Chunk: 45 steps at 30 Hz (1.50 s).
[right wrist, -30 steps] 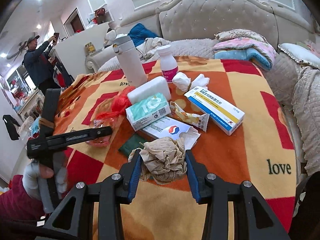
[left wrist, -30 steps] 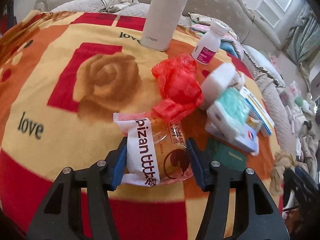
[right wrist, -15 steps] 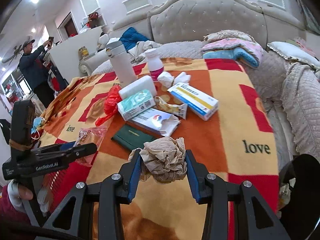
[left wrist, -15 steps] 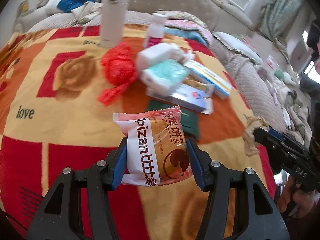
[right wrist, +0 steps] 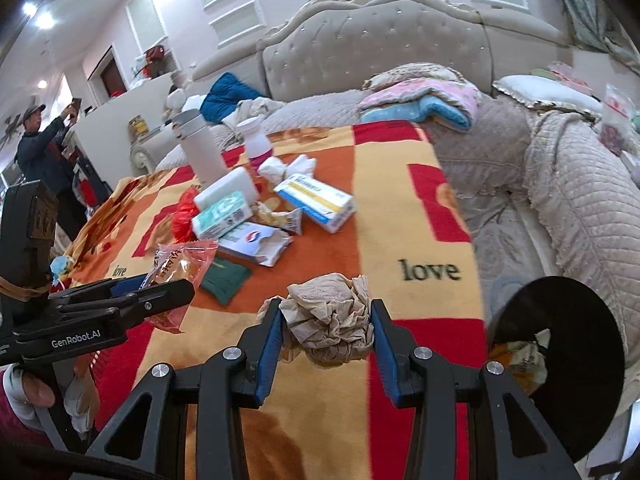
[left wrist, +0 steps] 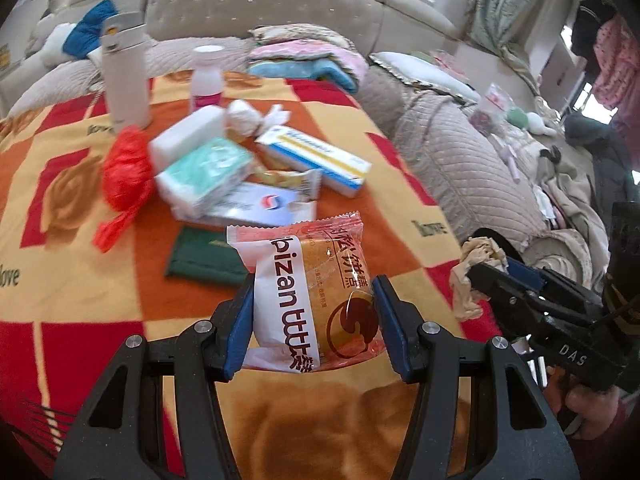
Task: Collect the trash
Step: 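Carry the tissue and snack packet to the black bin and open both tools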
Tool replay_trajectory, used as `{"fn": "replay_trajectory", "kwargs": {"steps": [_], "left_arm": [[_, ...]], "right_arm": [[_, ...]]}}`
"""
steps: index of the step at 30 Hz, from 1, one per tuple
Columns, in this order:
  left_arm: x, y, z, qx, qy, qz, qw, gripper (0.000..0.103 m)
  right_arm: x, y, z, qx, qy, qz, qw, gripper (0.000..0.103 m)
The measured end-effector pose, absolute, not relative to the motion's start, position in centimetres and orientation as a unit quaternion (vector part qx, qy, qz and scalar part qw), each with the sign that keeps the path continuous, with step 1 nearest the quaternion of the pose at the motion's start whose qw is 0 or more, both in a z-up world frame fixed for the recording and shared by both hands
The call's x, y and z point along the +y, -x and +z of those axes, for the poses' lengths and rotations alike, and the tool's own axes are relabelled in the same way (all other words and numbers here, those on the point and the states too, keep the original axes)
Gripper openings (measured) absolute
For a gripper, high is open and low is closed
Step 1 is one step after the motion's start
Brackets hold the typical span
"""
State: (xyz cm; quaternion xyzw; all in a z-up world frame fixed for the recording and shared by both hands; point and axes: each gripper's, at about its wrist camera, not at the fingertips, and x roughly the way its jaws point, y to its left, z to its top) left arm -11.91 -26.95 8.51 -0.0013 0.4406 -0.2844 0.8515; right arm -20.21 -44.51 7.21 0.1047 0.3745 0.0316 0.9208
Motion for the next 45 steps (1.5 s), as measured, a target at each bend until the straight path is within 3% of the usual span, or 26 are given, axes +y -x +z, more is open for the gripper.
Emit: {"fn": "replay_trajectory", "kwargs": {"steps": [45], "left_arm": [[-48.7,14.5,5.6,0.476,-0.053,-0.448,0.755,0.055]], "right_arm": [[-62.4,27.6,3.5,0.390,-0.181,-0.158,0.889,0.041]]}}
